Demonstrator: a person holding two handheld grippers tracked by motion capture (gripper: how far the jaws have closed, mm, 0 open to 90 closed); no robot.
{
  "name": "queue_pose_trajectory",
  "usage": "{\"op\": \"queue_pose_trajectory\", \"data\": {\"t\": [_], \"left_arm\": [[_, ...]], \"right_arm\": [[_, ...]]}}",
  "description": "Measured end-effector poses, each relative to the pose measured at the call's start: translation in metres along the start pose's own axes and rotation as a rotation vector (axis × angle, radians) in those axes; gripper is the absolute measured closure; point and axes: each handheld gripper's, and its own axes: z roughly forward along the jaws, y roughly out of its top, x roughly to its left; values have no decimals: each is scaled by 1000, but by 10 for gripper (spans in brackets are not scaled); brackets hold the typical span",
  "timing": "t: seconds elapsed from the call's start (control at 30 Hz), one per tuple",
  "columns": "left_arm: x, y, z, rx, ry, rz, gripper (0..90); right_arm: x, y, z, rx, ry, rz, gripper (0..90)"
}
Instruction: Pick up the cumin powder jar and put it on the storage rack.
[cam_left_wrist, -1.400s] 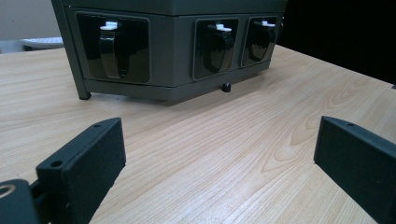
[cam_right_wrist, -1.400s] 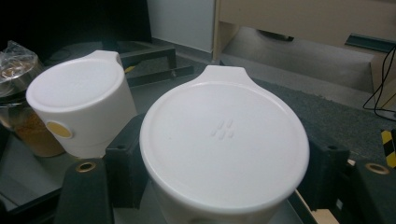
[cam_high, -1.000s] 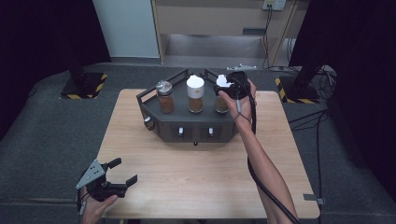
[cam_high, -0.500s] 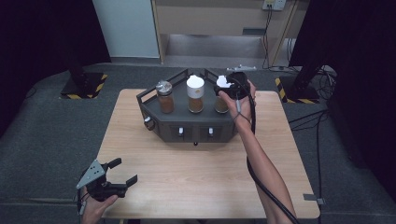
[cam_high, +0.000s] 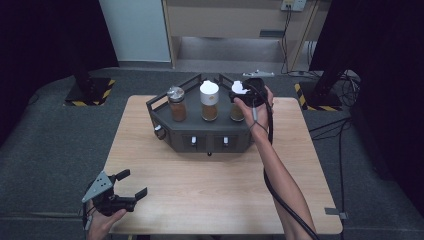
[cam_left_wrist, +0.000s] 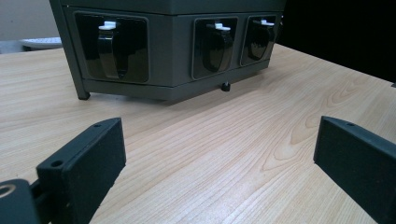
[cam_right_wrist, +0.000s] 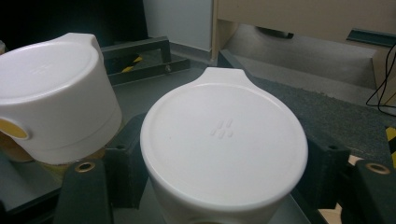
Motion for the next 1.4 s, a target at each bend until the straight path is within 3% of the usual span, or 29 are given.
{"op": "queue_pose_trajectory", "data": {"t": [0.23, 0.5, 0.97, 1.4], "left_arm": [[0, 1, 0, 5, 0, 1, 15], [-1, 1, 1, 7, 1, 2, 15], [0, 1, 1, 5, 2, -2, 15], [0, 1, 3, 3, -5, -3, 14]], "right_arm": [[3, -1, -7, -29, -28, 6, 179], [-5, 4, -30, -75, -7, -5, 91], [4, 1, -82, -159, 73, -101, 57], [2, -28, -132, -230, 154, -140, 38]]}}
